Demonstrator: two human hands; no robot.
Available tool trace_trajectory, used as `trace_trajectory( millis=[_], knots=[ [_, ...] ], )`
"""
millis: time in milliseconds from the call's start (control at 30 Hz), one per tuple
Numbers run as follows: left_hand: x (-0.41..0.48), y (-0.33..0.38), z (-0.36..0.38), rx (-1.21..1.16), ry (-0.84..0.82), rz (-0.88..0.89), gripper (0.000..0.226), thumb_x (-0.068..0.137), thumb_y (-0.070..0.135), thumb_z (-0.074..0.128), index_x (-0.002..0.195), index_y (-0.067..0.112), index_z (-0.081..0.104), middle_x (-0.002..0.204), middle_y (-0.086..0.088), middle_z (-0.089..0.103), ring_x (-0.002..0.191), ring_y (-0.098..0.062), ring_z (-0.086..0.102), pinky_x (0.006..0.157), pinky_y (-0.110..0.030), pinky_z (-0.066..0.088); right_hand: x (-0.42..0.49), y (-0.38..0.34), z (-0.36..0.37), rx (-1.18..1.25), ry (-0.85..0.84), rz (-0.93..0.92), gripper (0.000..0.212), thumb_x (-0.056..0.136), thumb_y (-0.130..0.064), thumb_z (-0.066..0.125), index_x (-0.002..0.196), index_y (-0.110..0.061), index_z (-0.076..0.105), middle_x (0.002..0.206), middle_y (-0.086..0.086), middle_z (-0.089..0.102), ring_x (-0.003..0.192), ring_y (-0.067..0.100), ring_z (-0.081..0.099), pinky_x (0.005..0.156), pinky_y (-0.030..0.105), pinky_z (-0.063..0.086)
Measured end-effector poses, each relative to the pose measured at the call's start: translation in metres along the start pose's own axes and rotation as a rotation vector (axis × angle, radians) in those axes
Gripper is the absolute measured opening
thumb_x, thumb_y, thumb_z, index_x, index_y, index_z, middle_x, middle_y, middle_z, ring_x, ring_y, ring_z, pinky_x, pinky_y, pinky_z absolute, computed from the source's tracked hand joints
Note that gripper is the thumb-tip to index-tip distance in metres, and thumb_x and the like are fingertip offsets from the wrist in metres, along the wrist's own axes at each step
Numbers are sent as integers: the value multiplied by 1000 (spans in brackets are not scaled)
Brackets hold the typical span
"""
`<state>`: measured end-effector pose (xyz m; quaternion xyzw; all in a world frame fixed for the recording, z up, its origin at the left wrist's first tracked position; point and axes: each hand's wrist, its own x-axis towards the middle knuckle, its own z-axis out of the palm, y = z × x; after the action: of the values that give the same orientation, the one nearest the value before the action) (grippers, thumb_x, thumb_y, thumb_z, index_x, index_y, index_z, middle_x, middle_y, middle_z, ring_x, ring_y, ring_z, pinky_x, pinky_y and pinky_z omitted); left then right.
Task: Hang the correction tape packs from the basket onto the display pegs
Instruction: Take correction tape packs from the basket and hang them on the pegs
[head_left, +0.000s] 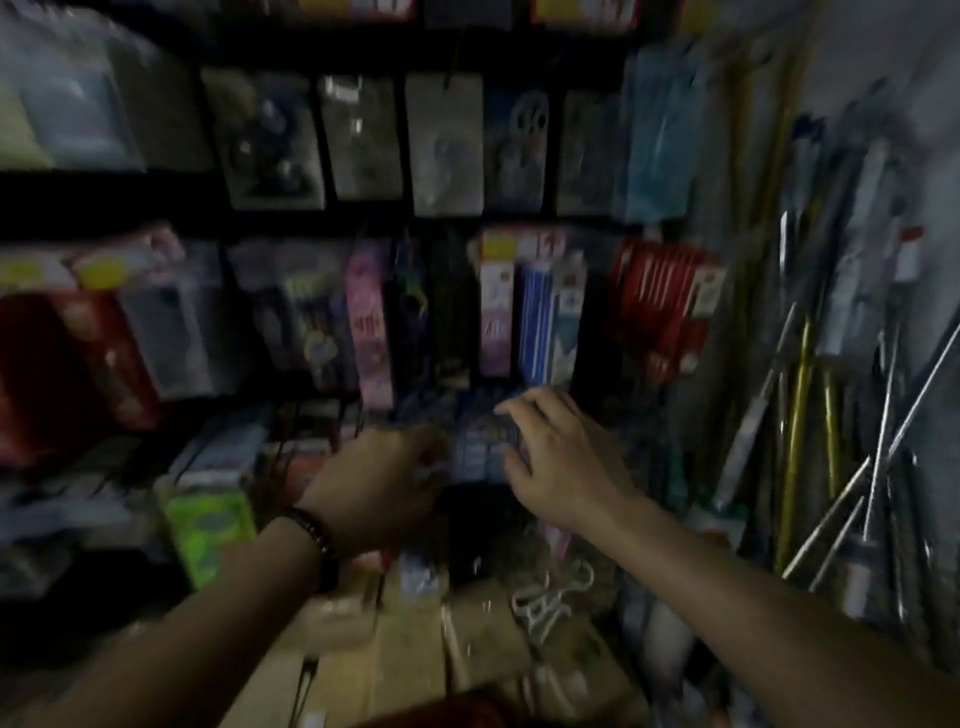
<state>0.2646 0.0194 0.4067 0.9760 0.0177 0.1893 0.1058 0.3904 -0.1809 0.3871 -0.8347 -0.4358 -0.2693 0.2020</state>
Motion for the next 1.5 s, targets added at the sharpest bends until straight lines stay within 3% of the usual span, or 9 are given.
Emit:
trace_trajectory(
  millis=[167,267,467,700,933,1100,1200,1333,1500],
  knots=[
    [-117,-51,78,-78,-119,-148,16,94,36,71,109,34,66,104,12,73,91,-13,72,73,-33,59,-103,-48,99,140,-308,64,35,98,-38,57,129,-22,56,120,0,52,113,26,55,87,45,52],
    [-183,-69,131,-124,-208,-307,29,95,34,73,122,32,62,113,14,66,93,-9,68,65,-15,46,-166,-71,155,181,-521,169,42,102,-45,50,137,-23,54,135,2,53,124,29,54,95,46,52],
    [-267,-91,224,-260,-344,-455,43,91,39,72,129,27,58,123,0,68,106,-23,69,87,-36,58,-269,-86,240,175,-810,379,37,102,-41,58,136,-26,55,138,2,54,124,28,57,93,38,50],
    [-310,-84,300,-396,-497,-592,33,97,33,67,130,29,61,132,2,66,114,-18,66,98,-40,57,-327,-62,280,71,-1078,560,97,90,-3,67,158,-53,21,156,7,24,134,35,50,98,44,54],
    [-314,-91,338,-433,-597,-634,33,97,35,68,129,30,63,132,-1,68,117,-19,66,101,-38,55,-313,-39,330,-33,-1003,356,49,98,-22,61,144,-33,52,160,8,24,140,36,40,103,42,48],
    [-315,-95,351,-455,-596,-653,36,95,33,71,130,29,64,134,-1,67,119,-19,65,102,-36,54,-320,-21,345,187,-827,398,10,94,-25,68,103,-28,70,104,-10,62,107,22,63,80,23,48],
    [-314,-93,355,-538,-526,-694,54,87,40,79,136,33,56,140,1,60,125,-19,60,104,-39,54,-299,-29,331,421,-668,464,8,98,-24,68,93,-25,62,89,-10,65,85,12,63,75,38,53],
    [-311,-90,354,-746,-435,-817,100,74,53,89,156,31,37,149,11,45,135,-11,46,114,-39,47,-294,-51,308,743,-574,588,1,101,-25,68,102,-26,68,88,-8,71,82,10,68,71,33,52],
    [-314,-85,346,-1023,-417,-801,44,87,25,86,126,29,66,116,18,78,108,1,72,91,-22,59,-299,-80,309,1021,-578,662,7,102,-22,69,104,-27,72,96,1,77,89,20,76,74,39,59]
  ],
)
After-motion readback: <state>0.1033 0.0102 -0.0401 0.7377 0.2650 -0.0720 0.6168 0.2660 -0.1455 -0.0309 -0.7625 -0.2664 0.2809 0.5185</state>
